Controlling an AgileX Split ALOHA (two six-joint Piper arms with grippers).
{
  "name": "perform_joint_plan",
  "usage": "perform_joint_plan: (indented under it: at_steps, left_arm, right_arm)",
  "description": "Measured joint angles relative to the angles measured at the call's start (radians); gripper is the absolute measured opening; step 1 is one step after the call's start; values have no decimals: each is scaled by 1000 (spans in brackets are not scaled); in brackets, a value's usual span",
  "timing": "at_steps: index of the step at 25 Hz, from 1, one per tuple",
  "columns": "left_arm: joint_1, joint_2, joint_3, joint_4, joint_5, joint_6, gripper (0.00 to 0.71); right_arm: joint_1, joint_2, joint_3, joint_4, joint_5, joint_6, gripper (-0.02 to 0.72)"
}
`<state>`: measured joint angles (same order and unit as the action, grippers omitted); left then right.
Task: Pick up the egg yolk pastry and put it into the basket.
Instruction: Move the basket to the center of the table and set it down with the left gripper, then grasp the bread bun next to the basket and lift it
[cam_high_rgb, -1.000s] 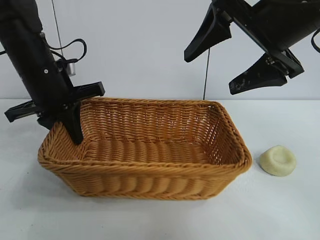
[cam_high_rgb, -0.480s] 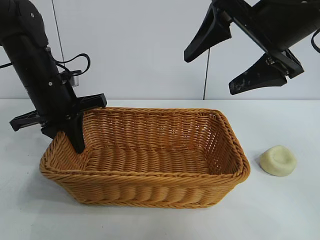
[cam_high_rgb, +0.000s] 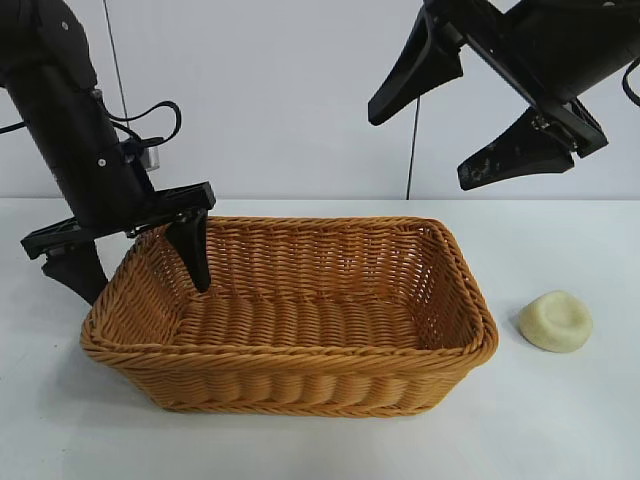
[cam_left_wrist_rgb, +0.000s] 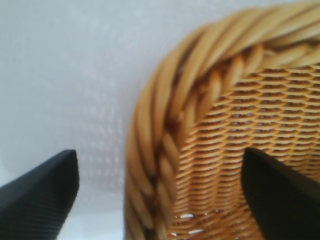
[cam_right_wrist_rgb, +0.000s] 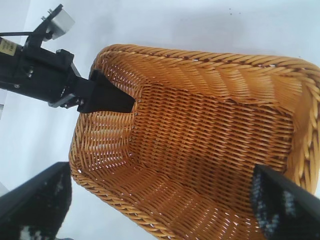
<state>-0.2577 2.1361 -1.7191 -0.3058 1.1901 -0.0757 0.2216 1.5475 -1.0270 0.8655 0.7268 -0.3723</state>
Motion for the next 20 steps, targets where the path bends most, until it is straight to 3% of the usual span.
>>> perform_joint_plan:
  at_steps: [5, 10, 20]
  left_arm:
    - [0, 0, -146, 110, 12, -23, 667]
    - [22, 0, -166, 170, 20, -37, 667]
    - [217, -8, -161, 216, 20, -37, 667]
  right_arm:
    - [0, 0, 0, -3, 2, 0, 691]
    - [0, 0, 0, -4, 2, 0, 691]
    - [0, 0, 0, -7, 3, 1, 691]
